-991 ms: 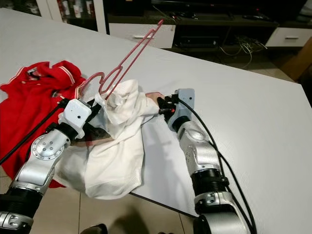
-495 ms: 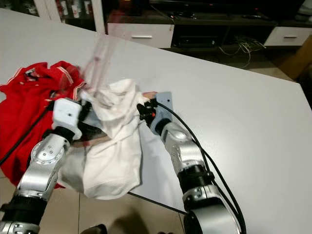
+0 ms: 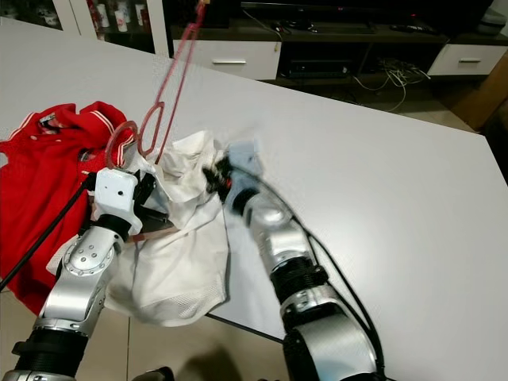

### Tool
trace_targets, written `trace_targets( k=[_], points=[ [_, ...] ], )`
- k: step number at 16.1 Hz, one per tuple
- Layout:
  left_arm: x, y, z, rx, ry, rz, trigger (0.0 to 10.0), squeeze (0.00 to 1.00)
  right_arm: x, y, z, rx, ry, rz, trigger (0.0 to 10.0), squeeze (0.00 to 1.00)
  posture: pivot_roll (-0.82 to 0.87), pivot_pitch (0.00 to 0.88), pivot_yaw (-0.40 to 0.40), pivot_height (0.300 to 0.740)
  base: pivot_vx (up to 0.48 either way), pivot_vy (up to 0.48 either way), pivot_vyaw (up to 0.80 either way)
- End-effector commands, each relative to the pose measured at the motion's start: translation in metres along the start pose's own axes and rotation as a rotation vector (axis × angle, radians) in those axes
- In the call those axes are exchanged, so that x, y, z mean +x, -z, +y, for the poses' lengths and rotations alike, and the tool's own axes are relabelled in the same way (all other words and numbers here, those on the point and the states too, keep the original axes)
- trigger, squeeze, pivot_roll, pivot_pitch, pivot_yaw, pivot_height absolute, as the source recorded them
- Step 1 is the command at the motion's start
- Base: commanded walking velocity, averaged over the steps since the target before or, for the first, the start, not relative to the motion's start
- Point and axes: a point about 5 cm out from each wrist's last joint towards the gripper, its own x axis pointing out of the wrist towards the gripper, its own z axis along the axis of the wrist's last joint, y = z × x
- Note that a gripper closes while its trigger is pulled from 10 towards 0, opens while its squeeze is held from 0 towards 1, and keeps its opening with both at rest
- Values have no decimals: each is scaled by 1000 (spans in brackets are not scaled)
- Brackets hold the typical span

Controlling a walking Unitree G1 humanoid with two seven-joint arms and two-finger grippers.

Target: Hang hanger

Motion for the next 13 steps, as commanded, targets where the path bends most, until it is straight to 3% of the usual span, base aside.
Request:
trace_targets(
  k=[1,5,8,13],
  points=[
    [-12,32,-6,-42,6,169,0,0,2,6,4,-33,-8,35,10000,0,128,120,-86,740,0,0,0],
    [-13,32,-8,-44,15,171,0,0,4,28,5,-95,114,136,10000,0,131,125,-85,740,0,0,0],
    [-14,32,-9,-32,25,176,0,0,-6,41,-14,-173,213,216,10000,0,132,125,-86,740,0,0,0],
    [-12,30,-3,-6,18,168,0,0,-32,62,-32,-96,148,269,10000,0,104,120,-78,740,0,0,0]
  ],
)
